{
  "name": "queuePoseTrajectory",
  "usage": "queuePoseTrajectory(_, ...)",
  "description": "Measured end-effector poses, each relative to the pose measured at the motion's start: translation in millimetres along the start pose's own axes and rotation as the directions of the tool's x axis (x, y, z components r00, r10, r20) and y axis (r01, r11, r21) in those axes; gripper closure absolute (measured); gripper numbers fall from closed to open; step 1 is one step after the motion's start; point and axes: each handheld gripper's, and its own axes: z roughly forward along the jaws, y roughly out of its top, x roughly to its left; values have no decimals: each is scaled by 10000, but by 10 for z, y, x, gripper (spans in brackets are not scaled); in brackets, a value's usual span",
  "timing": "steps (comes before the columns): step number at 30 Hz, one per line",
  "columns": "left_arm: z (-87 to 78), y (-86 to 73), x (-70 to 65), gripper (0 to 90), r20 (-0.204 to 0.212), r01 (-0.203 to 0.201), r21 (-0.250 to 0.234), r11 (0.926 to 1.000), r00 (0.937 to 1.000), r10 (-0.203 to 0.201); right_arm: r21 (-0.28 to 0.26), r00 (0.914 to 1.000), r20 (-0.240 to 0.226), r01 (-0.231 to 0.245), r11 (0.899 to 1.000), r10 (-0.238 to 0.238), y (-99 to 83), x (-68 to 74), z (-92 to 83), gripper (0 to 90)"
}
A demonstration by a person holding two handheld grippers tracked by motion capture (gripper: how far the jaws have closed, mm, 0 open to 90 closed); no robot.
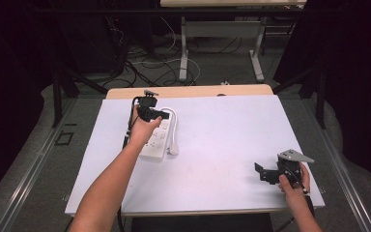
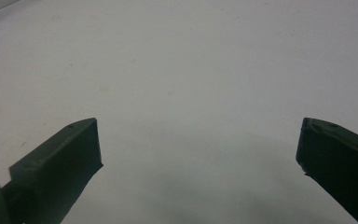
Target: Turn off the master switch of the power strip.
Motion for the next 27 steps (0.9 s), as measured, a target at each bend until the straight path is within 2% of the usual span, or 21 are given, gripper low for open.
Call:
queuePoseTrajectory(8,-69,-35,-27,573,240,-128,-163,9998,9996,132,31,10000,-37,8,10000,-8,3,7,-3,0)
queuePoseTrajectory(11,-84,-57,-33,560,383,-22,-155,9999,9993,28,29,10000,-38,2,10000,-2,2,5,-2,0)
queuePoseTrajectory(12,-104,-59,-21,556,485,-168,28,9999,9987,167,28,10000,-46,-7,10000,7,2,4,-2,0)
queuePoseTrajectory(14,-109,-89,-26,542,529,-131,-144,9998,9985,139,18,10000,-43,-8,10000,8,1,4,0,0)
queuePoseTrajectory(17,-147,-126,-29,522,688,-203,-46,9998,9974,206,-29,10000,8,-20,10000,20,-5,4,9,0)
queuePoseTrajectory(18,-145,-143,-31,506,666,-230,-222,9995,9975,244,5,10000,27,-93,10000,93,-8,11,10,0)
queuePoseTrajectory(27,-269,-260,-15,370,778,-717,-759,9945,9939,776,22,10000,-5,-96,10000,96,-9,25,32,0)
